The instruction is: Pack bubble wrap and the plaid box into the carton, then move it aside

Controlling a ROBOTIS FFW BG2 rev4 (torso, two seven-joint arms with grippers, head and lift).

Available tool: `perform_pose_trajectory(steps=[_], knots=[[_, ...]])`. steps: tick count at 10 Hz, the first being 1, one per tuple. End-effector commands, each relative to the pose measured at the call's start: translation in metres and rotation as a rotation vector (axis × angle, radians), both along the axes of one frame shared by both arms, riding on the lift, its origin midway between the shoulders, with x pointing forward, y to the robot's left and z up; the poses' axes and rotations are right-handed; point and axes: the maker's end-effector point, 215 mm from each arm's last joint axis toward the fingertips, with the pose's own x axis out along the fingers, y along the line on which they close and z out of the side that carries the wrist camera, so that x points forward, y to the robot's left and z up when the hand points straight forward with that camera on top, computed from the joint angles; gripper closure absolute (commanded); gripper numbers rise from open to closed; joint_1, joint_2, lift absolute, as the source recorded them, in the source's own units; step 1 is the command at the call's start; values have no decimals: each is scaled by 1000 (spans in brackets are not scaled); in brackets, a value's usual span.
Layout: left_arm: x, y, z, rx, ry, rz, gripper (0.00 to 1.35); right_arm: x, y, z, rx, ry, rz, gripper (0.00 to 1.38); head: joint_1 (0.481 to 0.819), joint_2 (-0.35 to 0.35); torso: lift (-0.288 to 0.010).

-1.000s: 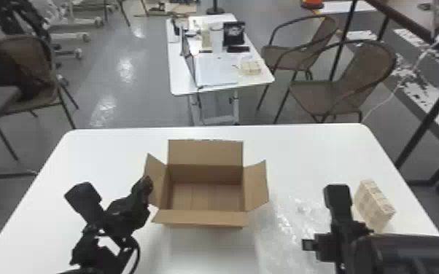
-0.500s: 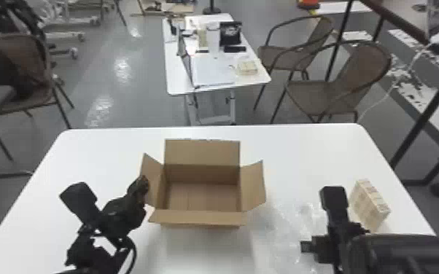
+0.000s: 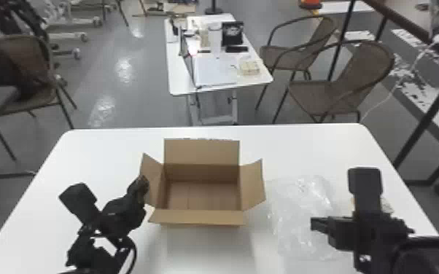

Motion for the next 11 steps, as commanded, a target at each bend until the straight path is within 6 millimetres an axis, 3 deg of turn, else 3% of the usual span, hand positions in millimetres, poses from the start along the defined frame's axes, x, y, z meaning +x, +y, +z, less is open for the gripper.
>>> perform_pose_trajectory(steps=[1,3,5,7,9,11], knots=[[0,2,0,-1,-1,5,1214,0,5,44,16,-85,11,1082,695,54,-27],[0,4,0,3,-1,9,1214,-3,14,82,66,-147,27,1082,695,61,-27],[0,4,-2,5,4,12,1214,5,50,119,197,-214,87,1082,695,80,-27],[1,2,-2,7,6,14,1214,25,90,146,308,-288,149,1082,695,111,-27],[2,-4,-1,5,7,10,1214,42,140,148,442,-293,235,1082,695,157,-27],[5,-11,0,5,6,11,1214,53,177,140,497,-296,260,1082,695,194,-27]])
